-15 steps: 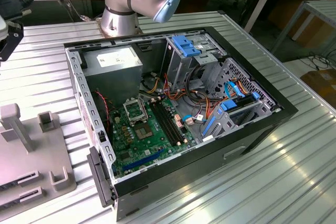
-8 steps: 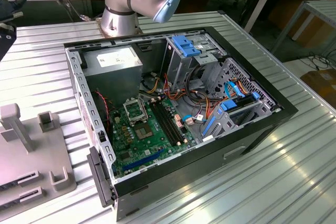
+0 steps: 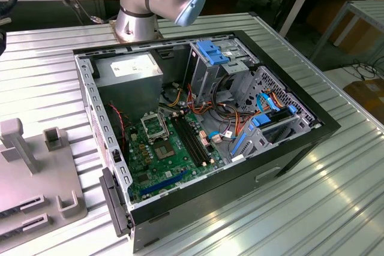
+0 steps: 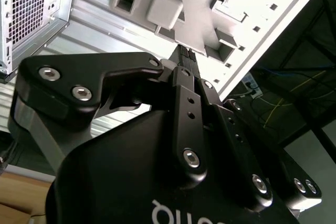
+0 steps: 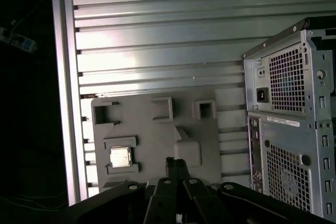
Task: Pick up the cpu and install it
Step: 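Reach for the cpu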
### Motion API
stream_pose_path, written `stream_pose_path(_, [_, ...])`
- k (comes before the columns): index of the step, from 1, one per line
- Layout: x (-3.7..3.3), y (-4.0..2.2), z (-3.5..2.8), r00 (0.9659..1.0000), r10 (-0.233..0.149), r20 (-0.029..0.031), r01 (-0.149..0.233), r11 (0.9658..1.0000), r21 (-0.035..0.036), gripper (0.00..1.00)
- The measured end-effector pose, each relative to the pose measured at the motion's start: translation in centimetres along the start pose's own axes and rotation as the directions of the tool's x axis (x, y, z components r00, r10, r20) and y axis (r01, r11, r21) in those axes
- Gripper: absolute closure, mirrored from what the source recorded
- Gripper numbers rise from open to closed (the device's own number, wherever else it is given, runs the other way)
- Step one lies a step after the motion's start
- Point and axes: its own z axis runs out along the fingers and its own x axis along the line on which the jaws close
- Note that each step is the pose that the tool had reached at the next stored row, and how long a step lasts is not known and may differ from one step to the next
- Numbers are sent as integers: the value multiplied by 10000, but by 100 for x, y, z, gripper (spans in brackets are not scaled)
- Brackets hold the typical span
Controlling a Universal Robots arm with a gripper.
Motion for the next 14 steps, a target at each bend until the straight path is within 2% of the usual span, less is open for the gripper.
stream_pose_path(14, [140,-33,15,9999,6,-135,-6,10000,12,89])
